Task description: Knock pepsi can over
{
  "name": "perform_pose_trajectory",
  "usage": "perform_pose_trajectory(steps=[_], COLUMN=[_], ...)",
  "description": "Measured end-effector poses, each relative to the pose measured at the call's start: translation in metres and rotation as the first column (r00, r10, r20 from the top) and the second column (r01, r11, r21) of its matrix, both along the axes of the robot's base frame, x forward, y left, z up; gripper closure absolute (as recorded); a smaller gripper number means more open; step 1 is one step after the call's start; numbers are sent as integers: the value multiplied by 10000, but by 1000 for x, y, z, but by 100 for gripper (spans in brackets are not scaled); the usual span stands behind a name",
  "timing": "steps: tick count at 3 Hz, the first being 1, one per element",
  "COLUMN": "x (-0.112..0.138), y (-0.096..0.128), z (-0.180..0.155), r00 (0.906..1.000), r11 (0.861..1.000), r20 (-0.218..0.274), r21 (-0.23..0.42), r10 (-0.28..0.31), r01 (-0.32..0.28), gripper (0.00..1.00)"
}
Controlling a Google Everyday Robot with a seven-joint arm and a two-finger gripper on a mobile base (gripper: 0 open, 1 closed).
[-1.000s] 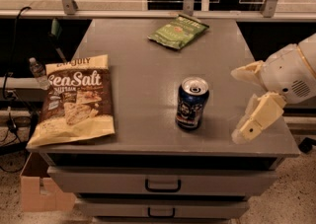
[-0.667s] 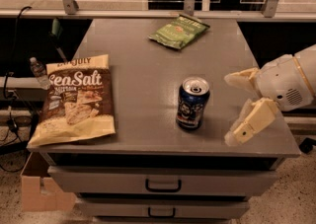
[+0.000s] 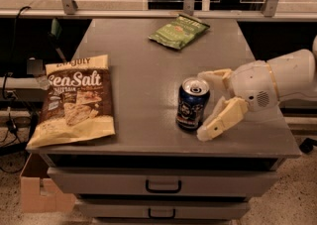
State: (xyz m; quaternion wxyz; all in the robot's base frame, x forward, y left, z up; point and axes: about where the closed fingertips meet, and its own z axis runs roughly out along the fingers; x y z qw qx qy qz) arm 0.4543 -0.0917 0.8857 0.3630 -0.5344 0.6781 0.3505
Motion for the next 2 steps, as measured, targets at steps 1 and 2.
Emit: perform_pose_trajectory(steps=[1, 2], x=[5, 7], y=[30, 48], z=[-2, -5], r00=[9995, 9989], r11=[9962, 9906], r20=[96, 14], r21=[812, 1285], r10=[299, 466], r01=[-306, -464], gripper=[18, 41])
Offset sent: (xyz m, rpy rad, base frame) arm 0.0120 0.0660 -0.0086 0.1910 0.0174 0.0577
